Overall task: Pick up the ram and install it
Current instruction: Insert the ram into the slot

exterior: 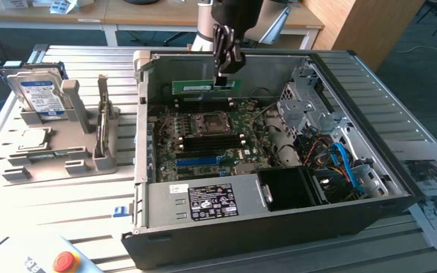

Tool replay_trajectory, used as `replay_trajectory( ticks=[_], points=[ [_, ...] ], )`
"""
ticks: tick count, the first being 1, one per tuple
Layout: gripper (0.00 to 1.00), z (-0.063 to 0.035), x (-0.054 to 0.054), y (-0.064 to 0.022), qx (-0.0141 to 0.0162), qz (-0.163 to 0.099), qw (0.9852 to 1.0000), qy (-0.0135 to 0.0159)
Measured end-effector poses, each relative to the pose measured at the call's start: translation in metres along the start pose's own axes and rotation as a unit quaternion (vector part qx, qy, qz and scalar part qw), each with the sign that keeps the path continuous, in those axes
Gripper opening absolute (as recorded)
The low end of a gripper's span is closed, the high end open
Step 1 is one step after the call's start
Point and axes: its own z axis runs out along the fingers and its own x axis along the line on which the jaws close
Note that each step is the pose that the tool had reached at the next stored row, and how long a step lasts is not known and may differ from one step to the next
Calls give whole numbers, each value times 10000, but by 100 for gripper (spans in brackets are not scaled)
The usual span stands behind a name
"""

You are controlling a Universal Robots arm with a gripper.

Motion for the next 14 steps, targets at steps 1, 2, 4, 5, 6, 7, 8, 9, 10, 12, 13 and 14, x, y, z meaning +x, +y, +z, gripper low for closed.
replay_trajectory(
  ticks=[1, 2, 4, 5, 6, 7, 8, 9, 10, 12, 13, 14],
  points=[
    [12, 18, 0, -1, 0, 0, 10000, 0],
    [12, 36, 0, -3, 0, 0, 10000, 0],
    [12, 72, 0, -5, 0, 0, 10000, 0],
    [12, 92, 0, -7, 0, 0, 10000, 0],
    [12, 108, -1, -8, 1, 0, 10000, 0],
    [12, 120, -1, -9, 2, 0, 10000, 0],
    [12, 132, 0, -10, 3, 0, 10000, 0],
    [12, 144, 1, -11, 3, 0, 10000, 0],
    [12, 159, 1, -12, 5, 0, 10000, 0],
    [12, 194, 0, -15, 5, 0, 10000, 0],
    [12, 211, 0, -16, 6, 0, 10000, 0],
    [12, 226, 1, -17, 6, 0, 10000, 0]
  ],
)
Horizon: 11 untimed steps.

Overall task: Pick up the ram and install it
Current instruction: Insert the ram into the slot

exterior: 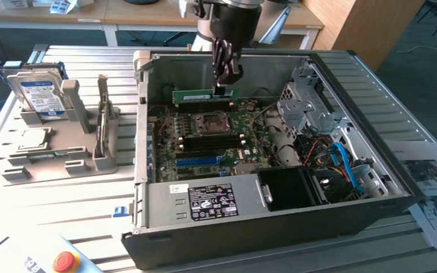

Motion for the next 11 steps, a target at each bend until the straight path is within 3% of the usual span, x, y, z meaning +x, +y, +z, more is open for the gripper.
replay_trajectory(
  ticks=[11],
  points=[
    [12, 126, 29, -9, 2, 0, 10000, 0]
  ],
)
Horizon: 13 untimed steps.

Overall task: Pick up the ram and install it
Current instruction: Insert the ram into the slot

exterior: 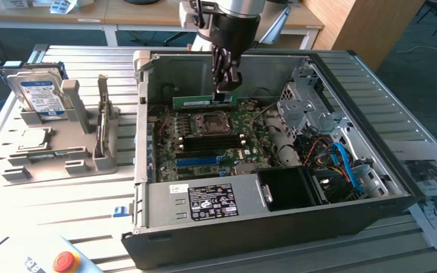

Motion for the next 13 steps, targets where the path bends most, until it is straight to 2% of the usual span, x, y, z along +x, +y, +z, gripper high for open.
replay_trajectory(
  ticks=[13],
  points=[
    [12, 166, 17, -11, 7, 0, 10000, 0]
  ],
)
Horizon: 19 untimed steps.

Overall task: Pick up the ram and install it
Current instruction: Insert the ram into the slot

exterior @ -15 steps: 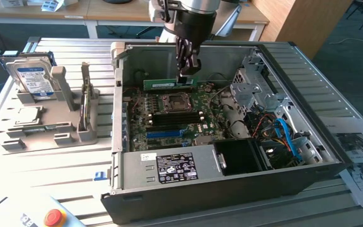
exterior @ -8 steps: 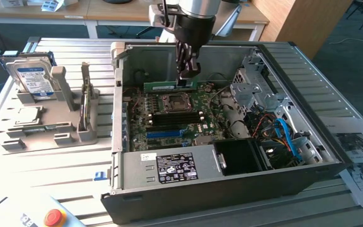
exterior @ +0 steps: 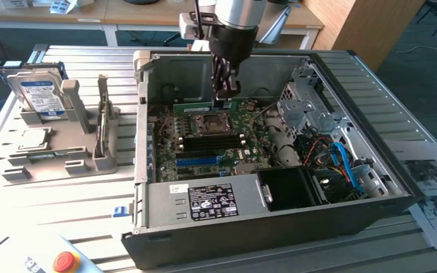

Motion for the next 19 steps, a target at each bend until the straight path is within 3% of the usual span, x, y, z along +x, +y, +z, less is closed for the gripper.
replay_trajectory(
  ticks=[19],
  points=[
    [12, 197, 51, -13, -1, 33, 10000, -2]
  ],
)
